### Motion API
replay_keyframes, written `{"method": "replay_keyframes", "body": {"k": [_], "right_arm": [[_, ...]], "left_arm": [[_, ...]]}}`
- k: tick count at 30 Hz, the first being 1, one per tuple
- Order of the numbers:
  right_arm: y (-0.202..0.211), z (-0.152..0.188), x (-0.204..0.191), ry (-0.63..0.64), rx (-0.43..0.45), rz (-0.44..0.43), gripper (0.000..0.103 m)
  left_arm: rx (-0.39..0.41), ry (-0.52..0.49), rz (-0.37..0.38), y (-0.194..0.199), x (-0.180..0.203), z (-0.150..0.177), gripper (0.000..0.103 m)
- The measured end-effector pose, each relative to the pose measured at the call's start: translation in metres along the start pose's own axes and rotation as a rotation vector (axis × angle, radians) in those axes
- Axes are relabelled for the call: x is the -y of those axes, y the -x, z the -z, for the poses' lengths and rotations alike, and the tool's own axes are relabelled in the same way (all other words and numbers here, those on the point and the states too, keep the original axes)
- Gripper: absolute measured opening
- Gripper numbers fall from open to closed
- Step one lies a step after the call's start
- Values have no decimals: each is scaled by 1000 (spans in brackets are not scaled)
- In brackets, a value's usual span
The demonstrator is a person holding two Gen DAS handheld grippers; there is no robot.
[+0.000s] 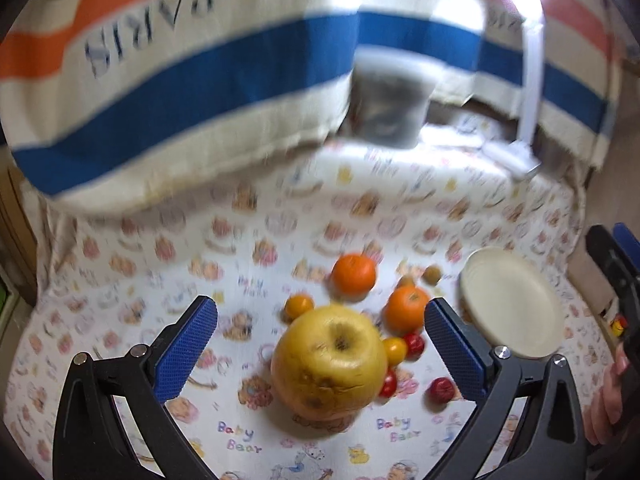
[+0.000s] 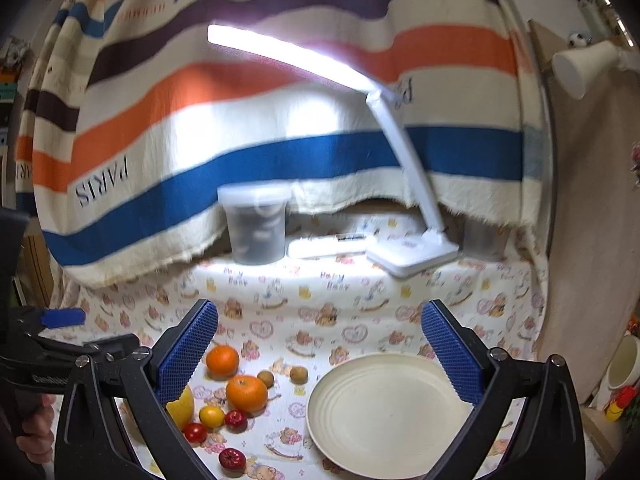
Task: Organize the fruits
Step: 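Lower the left tool onto the large yellow pomelo and close it, then close the right tool on a red apple while the left tool holds the pomelo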
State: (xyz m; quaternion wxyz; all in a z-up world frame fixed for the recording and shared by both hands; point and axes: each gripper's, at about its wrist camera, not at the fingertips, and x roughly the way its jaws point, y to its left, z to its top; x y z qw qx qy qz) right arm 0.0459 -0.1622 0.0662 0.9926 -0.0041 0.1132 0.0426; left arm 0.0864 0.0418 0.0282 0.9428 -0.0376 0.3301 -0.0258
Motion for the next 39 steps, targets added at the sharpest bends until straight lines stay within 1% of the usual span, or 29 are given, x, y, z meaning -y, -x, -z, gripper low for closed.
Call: {"method": "replay_keyframes", "body": {"k": [2, 3, 5, 8, 11, 15, 17, 20, 23, 25, 29, 33, 38, 39], "right_arm": [[-11, 9, -1, 3, -35, -4, 102], [-14, 13, 0, 1, -49, -7, 102], [-25, 25, 1, -11, -101, -18, 102], [-37, 37, 2, -11, -170, -46, 102], [-42, 43, 3, -10, -196, -38, 102], [-45, 45, 7, -27, -218, -50, 102], [-46, 46, 8, -28, -225, -47, 102], [-49, 48, 6, -21, -244, -49, 102], [-52, 51, 3, -6, -266, -62, 102], [-51, 52, 0, 5, -267, -63, 102], [-49, 52, -7, 33, -262, -73, 102], [-48, 53, -12, 48, -262, -82, 102], [-50, 55, -15, 38, -293, -123, 102], [-51, 55, -16, 35, -301, -133, 101]], "left_arm": [[-36, 19, 8, -13, -2, 6, 103], [-65, 17, 26, -21, -1, 9, 103], [-96, 3, 45, -30, 2, 15, 103], [-145, -26, 52, -44, 7, 23, 103], [-193, -35, 55, -57, 9, 30, 103], [-205, -44, 27, -68, 10, 32, 102], [-216, -36, 33, -71, 7, 33, 90], [-223, -22, 35, -71, 4, 32, 89], [-212, -20, 27, -66, 5, 34, 89], [-194, -43, 24, -59, 7, 35, 89], [-133, -29, 21, -42, 6, 28, 89], [-65, -29, -13, -24, 2, 20, 89], [-31, -6, -10, -12, -6, 14, 89], [-25, -6, -13, -10, -5, 14, 89]]}}
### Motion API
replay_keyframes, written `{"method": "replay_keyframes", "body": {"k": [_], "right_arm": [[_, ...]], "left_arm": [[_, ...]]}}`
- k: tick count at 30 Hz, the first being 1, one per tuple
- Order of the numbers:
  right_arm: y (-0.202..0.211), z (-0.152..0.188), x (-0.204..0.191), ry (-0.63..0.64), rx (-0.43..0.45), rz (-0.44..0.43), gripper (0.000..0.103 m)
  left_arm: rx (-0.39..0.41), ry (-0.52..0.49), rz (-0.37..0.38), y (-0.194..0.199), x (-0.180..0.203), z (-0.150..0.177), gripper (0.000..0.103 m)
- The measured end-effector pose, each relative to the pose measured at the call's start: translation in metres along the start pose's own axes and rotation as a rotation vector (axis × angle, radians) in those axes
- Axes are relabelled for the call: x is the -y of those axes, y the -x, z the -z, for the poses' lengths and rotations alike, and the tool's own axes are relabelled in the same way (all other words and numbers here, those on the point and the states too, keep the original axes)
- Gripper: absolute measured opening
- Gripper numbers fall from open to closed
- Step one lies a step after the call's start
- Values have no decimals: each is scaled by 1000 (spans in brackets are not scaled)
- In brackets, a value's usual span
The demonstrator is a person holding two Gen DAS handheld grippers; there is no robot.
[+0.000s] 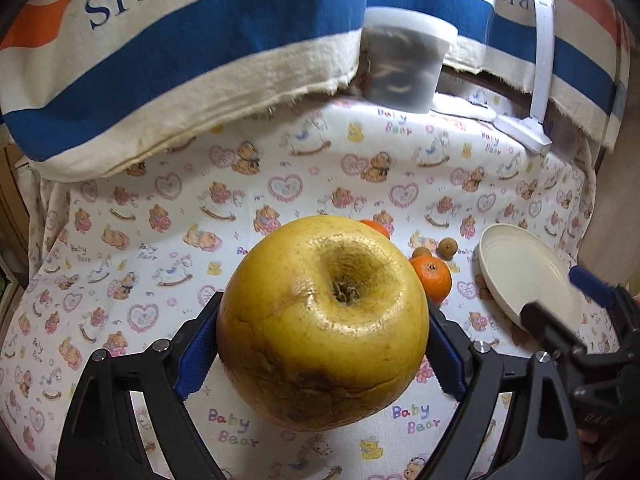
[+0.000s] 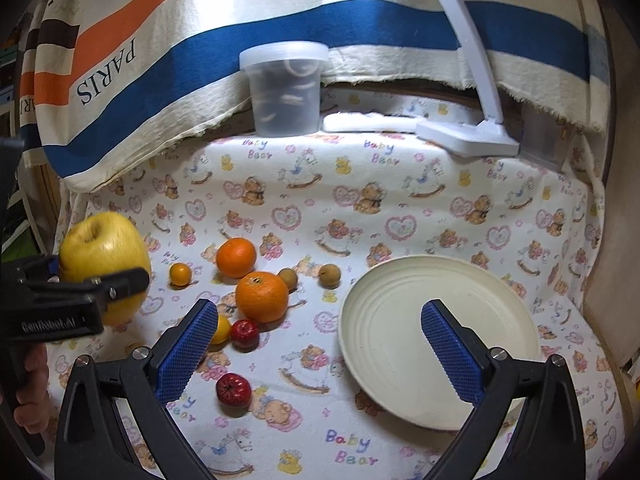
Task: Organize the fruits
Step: 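Close the right tool on a red apple while the left tool holds the pomelo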
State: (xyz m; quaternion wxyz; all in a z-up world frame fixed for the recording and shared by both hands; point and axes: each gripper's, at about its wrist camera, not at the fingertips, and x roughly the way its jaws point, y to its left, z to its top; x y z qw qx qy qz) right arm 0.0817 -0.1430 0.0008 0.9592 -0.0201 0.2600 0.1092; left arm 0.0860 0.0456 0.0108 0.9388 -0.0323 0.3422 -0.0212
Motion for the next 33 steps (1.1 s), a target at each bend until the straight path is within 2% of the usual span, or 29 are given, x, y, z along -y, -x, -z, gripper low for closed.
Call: {"method": "replay_keyframes", "body": {"k": [1, 3, 4, 6, 9, 12, 21, 22, 23, 24, 33], "right_arm": [[-1, 0, -1, -1, -10, -15, 98], [-6, 1, -5, 7, -55, -63, 85], [-10, 2, -8, 8, -79, -84, 82], [-17, 5, -13, 14, -128, -123, 68], [-26, 12, -20, 15, -203, -193, 56], [-32, 16, -24, 14, -249, -231, 52], [-47, 26, -30, 39, -338, -223, 39], [-48, 27, -31, 47, -344, -223, 37], [-49, 27, -32, 53, -352, -223, 31], [-49, 28, -34, 56, -356, -220, 28], [-41, 21, -27, 41, -304, -172, 28]], "left_arm": [[4, 1, -2, 1, 0, 0, 89], [7, 0, 1, 1, 1, 0, 89], [6, 0, 2, 1, 0, 0, 89], [3, 5, -7, 1, 0, 0, 89], [-1, 3, -9, 0, 0, 0, 89], [7, -1, -15, 0, 0, 0, 89], [6, -1, -21, 1, 0, 1, 89], [7, -1, -20, 1, 0, 1, 89], [7, -2, -19, 2, 0, 1, 89], [8, -3, -17, 2, 1, 1, 89], [45, -20, 10, 21, 10, -1, 89]]}}
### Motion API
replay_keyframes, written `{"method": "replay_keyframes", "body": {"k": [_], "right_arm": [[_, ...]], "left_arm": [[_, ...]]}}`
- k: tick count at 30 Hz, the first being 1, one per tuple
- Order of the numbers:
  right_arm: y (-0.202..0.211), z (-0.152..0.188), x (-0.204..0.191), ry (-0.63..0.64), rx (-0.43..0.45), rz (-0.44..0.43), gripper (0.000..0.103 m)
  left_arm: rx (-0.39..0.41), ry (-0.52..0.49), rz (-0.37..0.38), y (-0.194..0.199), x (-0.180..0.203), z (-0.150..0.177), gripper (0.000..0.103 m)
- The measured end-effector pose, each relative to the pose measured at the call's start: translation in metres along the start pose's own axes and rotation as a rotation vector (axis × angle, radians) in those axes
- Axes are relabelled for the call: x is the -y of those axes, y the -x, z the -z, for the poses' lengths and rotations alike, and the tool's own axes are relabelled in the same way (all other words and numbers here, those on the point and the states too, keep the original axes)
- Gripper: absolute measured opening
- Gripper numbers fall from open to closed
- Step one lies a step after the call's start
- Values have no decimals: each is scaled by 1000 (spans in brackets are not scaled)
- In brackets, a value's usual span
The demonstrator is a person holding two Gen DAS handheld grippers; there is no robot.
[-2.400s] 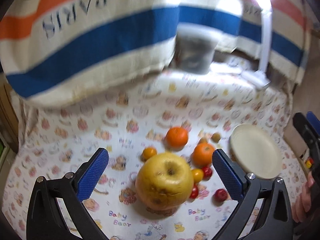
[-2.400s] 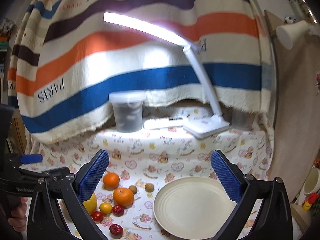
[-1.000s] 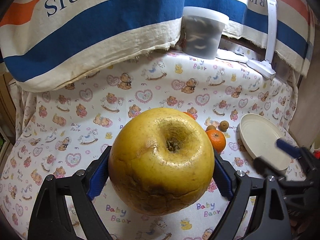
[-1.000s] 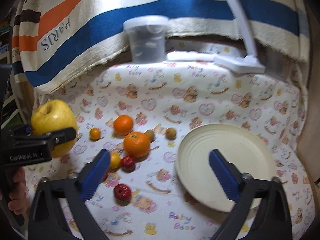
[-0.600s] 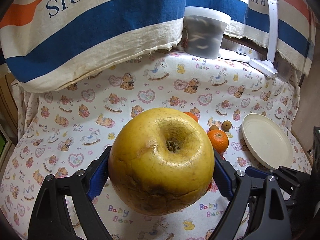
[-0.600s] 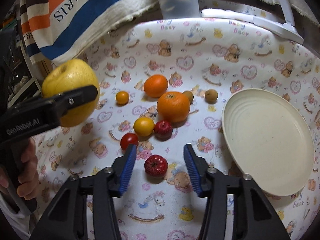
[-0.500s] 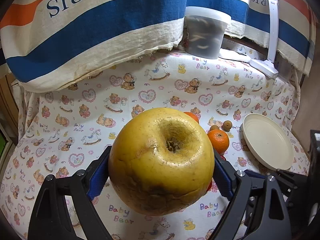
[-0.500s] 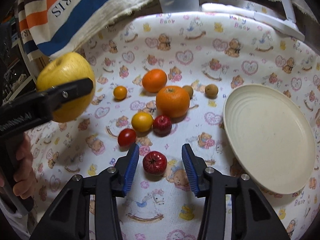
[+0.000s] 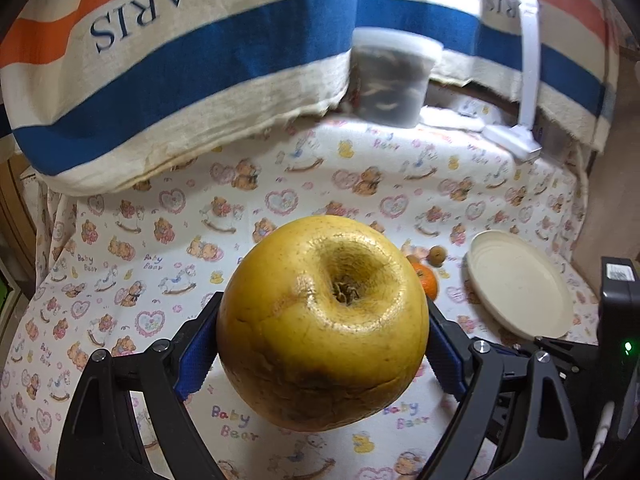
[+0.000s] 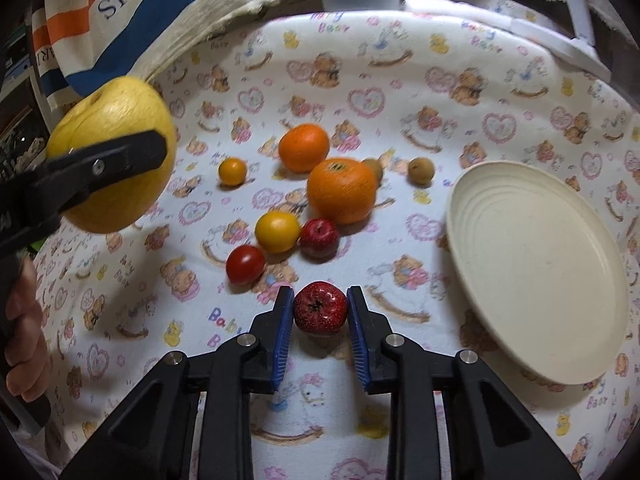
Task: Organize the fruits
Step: 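Close the right tool on a red apple while the left tool holds the pomelo, then carry the pomelo onto the white plate and open the left tool while the right holds the apple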
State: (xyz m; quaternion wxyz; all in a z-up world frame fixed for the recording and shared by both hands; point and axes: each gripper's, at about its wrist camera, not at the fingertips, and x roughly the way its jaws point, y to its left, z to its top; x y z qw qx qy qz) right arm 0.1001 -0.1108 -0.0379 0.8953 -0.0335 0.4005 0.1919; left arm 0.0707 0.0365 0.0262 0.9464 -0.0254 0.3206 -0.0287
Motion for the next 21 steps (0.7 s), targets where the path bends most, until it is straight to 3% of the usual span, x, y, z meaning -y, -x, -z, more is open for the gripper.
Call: {"method": "replay_keyframes", "body": {"k": [3, 7, 10, 17, 21], "right_arm": [[9, -3, 4, -12, 36, 18, 28], [29, -11, 14, -30, 98, 46, 28], [48, -20, 27, -39, 147, 76, 28], [95, -43, 85, -96, 268, 204, 28], [112, -48, 125, -197, 323, 290, 28]], "left_arm": [[33, -15, 4, 11, 7, -4, 89], [15, -6, 72, 16, 12, -16, 89], [22, -32, 69, 20, 23, -24, 89], [22, -108, 139, 14, 66, -50, 89], [6, -131, 199, -3, 100, -62, 89]]}}
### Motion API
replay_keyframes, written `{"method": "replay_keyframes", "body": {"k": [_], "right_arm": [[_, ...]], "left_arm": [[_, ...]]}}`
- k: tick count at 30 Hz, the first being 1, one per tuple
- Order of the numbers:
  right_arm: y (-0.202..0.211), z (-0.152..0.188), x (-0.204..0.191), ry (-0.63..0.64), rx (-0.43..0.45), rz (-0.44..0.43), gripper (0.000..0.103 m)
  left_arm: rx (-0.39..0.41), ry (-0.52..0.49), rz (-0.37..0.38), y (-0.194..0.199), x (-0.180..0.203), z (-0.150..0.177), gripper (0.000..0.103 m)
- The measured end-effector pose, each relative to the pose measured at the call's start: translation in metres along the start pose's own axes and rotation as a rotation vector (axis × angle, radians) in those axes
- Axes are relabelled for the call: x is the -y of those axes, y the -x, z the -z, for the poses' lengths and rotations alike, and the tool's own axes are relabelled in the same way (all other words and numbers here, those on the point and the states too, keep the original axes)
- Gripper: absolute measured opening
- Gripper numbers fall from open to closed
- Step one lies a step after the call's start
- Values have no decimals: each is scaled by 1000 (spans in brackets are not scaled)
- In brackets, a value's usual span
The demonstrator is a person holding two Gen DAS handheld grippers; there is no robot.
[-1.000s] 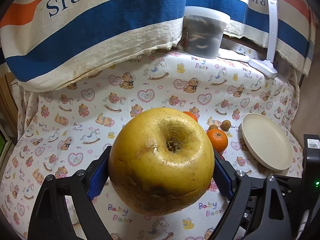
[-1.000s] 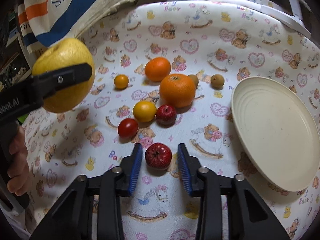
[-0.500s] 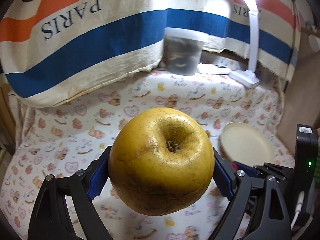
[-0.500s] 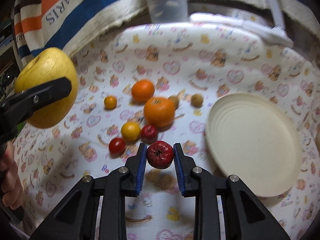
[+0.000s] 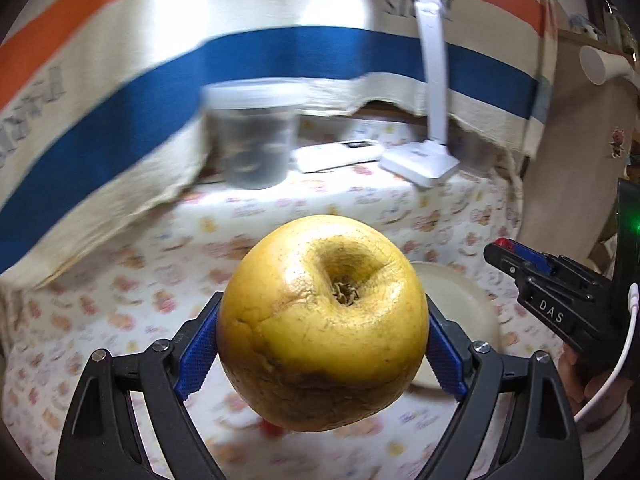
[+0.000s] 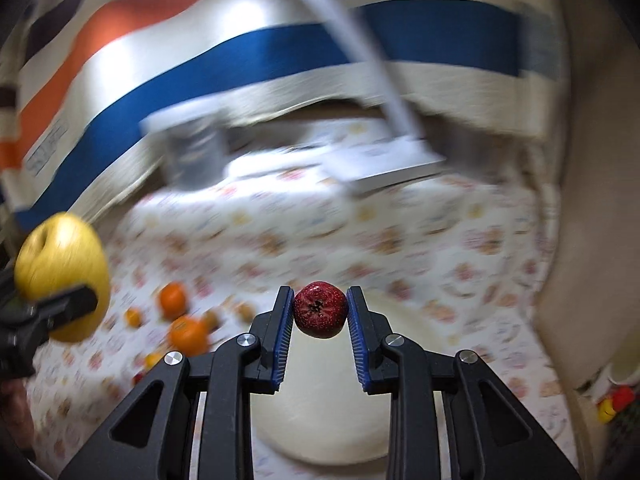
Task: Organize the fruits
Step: 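Carry the pomelo onto the white plate and open the left tool while the right holds the apple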
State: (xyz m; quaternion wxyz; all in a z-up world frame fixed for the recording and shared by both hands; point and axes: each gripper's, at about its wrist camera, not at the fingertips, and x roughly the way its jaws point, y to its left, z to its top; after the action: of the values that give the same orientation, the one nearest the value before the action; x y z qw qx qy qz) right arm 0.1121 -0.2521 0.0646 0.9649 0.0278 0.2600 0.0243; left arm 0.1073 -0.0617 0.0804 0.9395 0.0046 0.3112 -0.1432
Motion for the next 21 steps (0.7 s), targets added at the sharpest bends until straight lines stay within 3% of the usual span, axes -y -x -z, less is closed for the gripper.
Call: {"method": "replay_keyframes", "body": {"k": [6, 10, 14, 21], "right_arm": [[-4, 2, 51, -104, 11, 50, 28], [-21, 10, 71, -133, -32, 81, 28], [-39, 23, 79, -123, -108, 64, 28], [-48, 30, 91, -178, -150, 30, 28]], "left_arm": [[-61, -61, 82, -52, 46, -17, 89], [-105, -96, 113, -83, 68, -21, 89], [-151, -106, 106, -115, 82, -22, 89], [-257, -114, 104, -162, 92, -9, 89]]}}
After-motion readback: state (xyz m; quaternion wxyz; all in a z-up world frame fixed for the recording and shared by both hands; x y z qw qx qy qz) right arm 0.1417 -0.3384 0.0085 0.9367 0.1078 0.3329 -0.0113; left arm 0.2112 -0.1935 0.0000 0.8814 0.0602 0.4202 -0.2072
